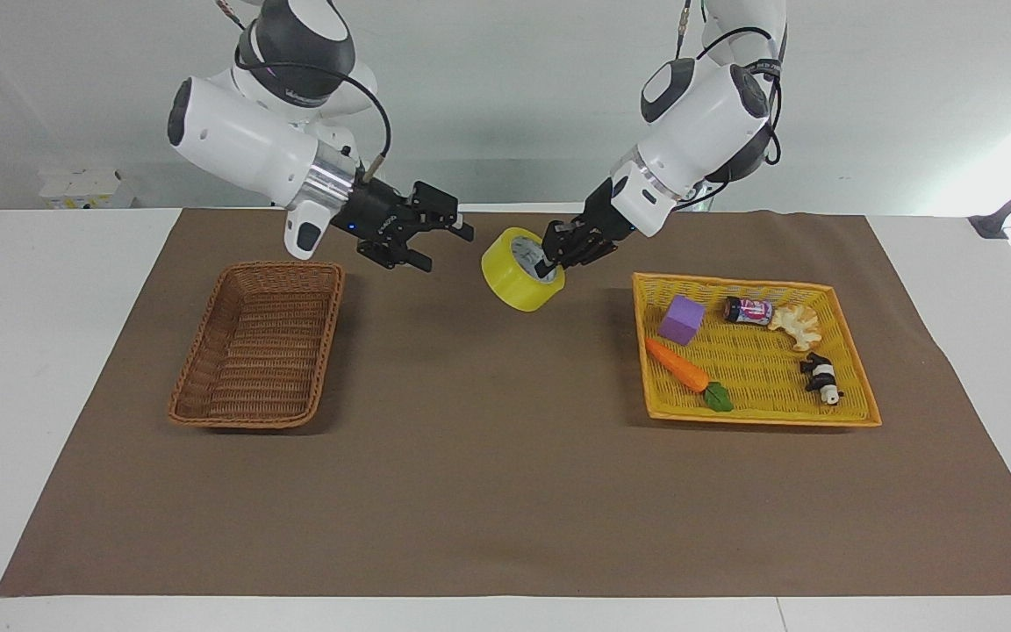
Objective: Move tape to another basket
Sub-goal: 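Reach the right gripper toward the tape held by the left gripper, then grasp the tape with the right gripper while the left gripper holds it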
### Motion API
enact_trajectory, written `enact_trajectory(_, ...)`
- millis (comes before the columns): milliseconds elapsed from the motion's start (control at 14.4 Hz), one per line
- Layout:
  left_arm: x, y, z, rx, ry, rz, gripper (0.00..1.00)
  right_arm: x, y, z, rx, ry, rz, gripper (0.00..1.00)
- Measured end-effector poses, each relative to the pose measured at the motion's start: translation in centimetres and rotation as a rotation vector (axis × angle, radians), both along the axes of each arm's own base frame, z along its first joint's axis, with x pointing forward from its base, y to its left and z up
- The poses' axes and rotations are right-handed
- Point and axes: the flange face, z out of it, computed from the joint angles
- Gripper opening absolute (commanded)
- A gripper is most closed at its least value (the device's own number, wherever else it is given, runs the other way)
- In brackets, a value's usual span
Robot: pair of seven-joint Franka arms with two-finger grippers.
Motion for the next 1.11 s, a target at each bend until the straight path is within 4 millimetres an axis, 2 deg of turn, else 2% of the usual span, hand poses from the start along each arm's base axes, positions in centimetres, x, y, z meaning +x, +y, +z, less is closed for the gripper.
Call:
enact_trajectory(209, 0.0, 0.0, 0.0, 0.0, 0.0, 0.0, 0.0, -0.2, 1.2, -0.6, 0.0, 0.043, -0.012, 1.0)
enact_trajectory(834, 0.0, 0.0, -0.1, 0.001, 0.004, 0.0, 0.0, -0.9, 5.4, 0.1, 0.005, 0.027, -0.078, 0.99)
enact_trajectory(904, 0.0, 0.0, -0.1, 0.002, 0.004, 0.0, 0.0, -0.9, 5.5, 0.1, 0.005, 0.025, -0.08, 0.99)
enact_trajectory(1112, 0.0, 0.0, -0.1, 0.002, 0.005, -0.001, 0.0, -0.7, 5.1, 0.1, 0.005, 0.024, -0.089, 0.9)
